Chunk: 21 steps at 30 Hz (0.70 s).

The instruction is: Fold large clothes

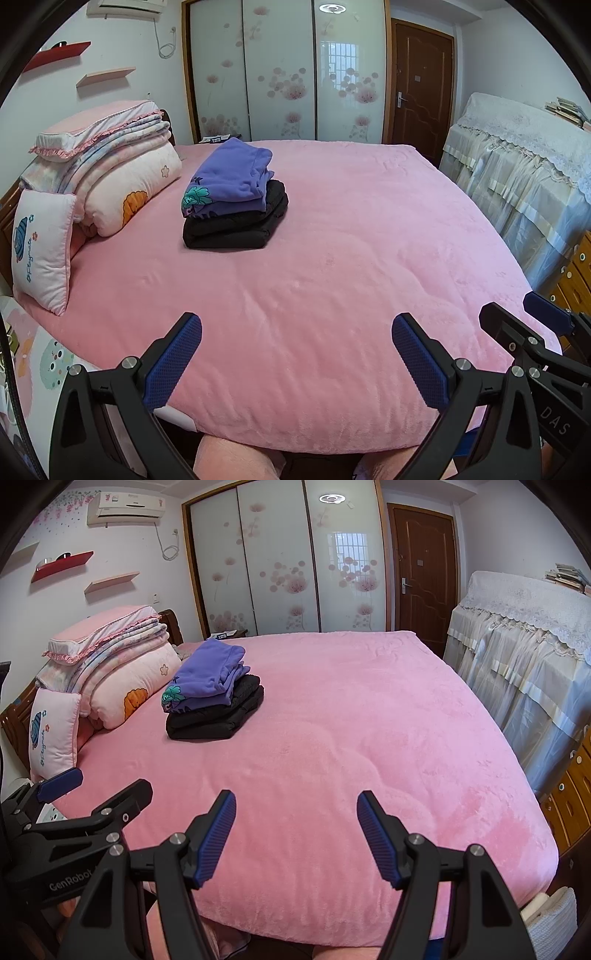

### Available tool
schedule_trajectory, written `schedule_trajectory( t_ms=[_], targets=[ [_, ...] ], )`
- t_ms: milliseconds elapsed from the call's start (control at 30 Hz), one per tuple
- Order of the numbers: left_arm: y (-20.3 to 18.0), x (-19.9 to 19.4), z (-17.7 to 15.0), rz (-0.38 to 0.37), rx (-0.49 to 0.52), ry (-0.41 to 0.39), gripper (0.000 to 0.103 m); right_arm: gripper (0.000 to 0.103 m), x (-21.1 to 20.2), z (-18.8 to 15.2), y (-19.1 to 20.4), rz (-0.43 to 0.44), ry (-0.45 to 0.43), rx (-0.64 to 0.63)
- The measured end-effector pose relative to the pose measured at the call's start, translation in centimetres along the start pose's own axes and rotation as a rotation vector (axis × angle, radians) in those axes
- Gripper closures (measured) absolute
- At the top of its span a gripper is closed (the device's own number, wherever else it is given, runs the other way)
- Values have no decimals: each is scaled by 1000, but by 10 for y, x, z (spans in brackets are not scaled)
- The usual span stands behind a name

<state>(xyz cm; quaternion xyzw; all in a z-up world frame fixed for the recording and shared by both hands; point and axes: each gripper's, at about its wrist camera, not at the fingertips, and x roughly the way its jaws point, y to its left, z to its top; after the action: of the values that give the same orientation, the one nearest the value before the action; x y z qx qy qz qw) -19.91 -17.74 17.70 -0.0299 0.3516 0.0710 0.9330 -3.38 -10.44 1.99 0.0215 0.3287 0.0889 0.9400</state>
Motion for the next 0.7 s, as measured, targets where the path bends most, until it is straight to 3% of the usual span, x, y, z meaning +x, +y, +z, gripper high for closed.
schedule_trajectory(
  t_ms=[700],
  targets=[
    [6, 6, 0, -23, -18, 23, 1, 35, 0, -1, 1, 1, 1, 0]
  ],
)
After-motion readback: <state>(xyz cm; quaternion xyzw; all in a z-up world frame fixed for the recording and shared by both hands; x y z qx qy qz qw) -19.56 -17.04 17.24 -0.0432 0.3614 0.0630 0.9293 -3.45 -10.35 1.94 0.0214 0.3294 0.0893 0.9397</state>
